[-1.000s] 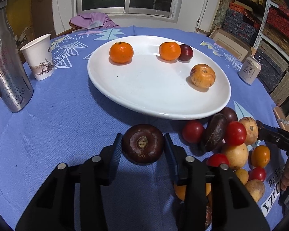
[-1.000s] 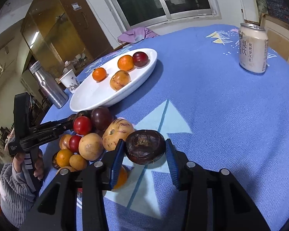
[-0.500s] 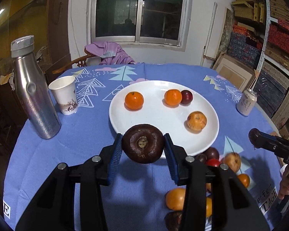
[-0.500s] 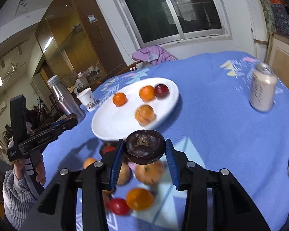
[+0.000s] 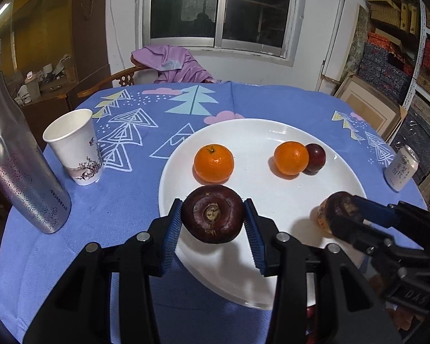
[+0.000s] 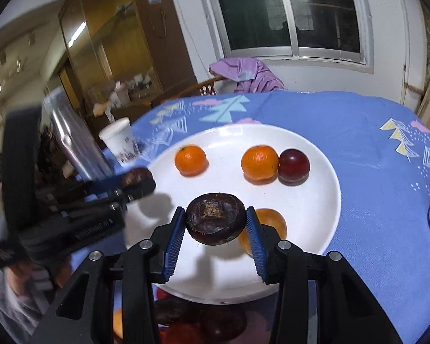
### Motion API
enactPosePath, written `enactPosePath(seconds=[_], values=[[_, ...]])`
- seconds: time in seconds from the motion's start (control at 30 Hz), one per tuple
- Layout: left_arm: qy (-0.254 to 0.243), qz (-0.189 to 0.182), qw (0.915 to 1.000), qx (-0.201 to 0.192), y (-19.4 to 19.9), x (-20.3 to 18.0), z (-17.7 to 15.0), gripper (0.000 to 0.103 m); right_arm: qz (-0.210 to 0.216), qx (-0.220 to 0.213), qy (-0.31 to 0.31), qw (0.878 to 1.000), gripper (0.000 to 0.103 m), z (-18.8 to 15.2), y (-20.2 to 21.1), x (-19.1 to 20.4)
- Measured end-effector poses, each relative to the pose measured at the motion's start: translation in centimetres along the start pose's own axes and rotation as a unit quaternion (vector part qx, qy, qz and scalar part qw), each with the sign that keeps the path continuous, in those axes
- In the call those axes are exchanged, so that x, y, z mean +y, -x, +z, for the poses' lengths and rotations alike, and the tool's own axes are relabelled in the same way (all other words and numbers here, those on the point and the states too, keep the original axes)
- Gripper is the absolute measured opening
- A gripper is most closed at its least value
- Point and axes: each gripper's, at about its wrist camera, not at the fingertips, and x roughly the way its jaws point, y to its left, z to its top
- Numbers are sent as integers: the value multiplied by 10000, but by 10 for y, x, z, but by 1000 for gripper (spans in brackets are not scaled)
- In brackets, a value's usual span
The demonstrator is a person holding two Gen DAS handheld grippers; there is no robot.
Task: Organize fruits
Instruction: 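Carry both dark fruits over the white plate and open both grippers, then move both open grippers back toward the remaining fruit cluster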
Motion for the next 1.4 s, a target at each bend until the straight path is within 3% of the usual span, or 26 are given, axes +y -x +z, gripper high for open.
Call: enactPosePath(seconds=[0.07, 0.13, 0.43, 0.5, 0.67, 0.77, 0.87, 1.03, 1.17, 1.3, 1.4], values=[[-45, 44, 10000, -66, -2, -1, 3, 50, -29, 99, 7, 9999, 46, -3, -6, 0], [-99, 159, 9997, -183, 0, -4, 3, 68, 71, 70, -90, 9999, 53, -3, -5, -3], [27, 230, 9987, -445, 27, 3, 1, 85, 201, -378, -193, 9989, 56, 9, 34, -4], [129, 203, 9984, -519, 40, 8, -5, 91, 308, -576, -254, 9975, 62, 11, 56, -2], [302, 238, 9971, -658, 74, 20, -28, 95, 388, -1114, -374, 9923, 77, -3, 114, -2], [397, 275, 9964, -695, 92, 27, -52, 98, 366, -1381, -495, 9885, 91, -33, 143, -11], [391, 295, 9967, -647, 105, 26, -76, 98, 154, -1647, -726, 9836, 96, -73, 164, -31], [-78, 403, 9967, -699, 120, -1, -112, 98, 131, -1580, -1528, 9755, 97, -103, 172, -62], [-722, 999, 9889, -824, 124, -34, -135, 98, 60, -1455, -1274, 9811, 97, -105, 166, -52], [-1000, 931, 9890, -571, 120, -50, -148, 98, -86, -1158, -920, 9890, 97, -116, 156, -32], [-1017, 881, 9891, -602, 122, -52, -150, 98, -252, -1019, -689, 9921, 97, -127, 153, -22]])
